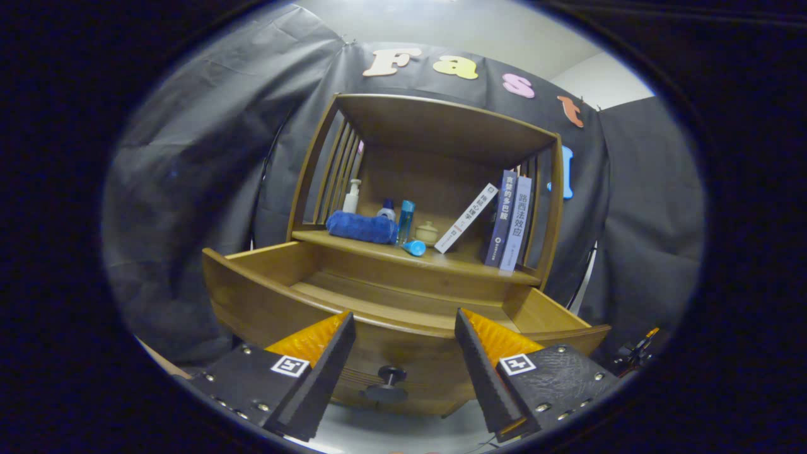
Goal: Pull open the drawer, take out the items inside it, and place them on the countertop above the cabinet.
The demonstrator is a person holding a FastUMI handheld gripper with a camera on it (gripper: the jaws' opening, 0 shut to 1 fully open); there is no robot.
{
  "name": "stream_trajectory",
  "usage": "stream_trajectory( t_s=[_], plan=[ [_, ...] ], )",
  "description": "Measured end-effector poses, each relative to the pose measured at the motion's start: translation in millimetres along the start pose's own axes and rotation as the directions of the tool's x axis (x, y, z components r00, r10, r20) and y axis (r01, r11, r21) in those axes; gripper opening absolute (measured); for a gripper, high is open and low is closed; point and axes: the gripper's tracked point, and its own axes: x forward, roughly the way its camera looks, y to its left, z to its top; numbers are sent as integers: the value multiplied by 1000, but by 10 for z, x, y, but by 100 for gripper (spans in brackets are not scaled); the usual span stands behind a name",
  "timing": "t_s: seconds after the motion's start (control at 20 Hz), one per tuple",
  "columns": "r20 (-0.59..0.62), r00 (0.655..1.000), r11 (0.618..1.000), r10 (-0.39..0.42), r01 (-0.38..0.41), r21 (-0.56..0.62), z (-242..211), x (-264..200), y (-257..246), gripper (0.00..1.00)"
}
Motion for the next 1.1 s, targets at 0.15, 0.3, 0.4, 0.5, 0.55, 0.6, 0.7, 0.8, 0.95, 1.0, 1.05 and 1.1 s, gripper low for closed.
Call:
stream_trajectory(
  t_s=[0.15,0.3,0.4,0.5,0.55,0.6,0.7,0.8,0.95,1.0,1.05,1.1],
  plan=[
    [25,1000,1000,-14,14,-11,56,-28,13,95],
    [-44,999,999,-29,30,16,-138,-87,-55,95],
    [-75,996,998,-45,47,31,-251,-90,-82,95],
    [-122,990,997,-70,75,30,-366,-25,-150,95],
    [-106,991,995,-77,82,48,-331,-48,-141,95],
    [-104,991,995,-84,90,52,-303,-18,-146,95],
    [-98,990,994,-97,102,43,-320,1,-124,95],
    [-96,991,995,-91,94,34,-319,37,-118,95],
    [-114,991,997,-67,70,24,-344,169,-144,98],
    [-109,992,997,-65,68,24,-327,215,-144,98],
    [-110,992,998,-64,66,20,-325,271,-151,98],
    [-107,992,998,-63,65,17,-326,298,-143,98]
  ],
)
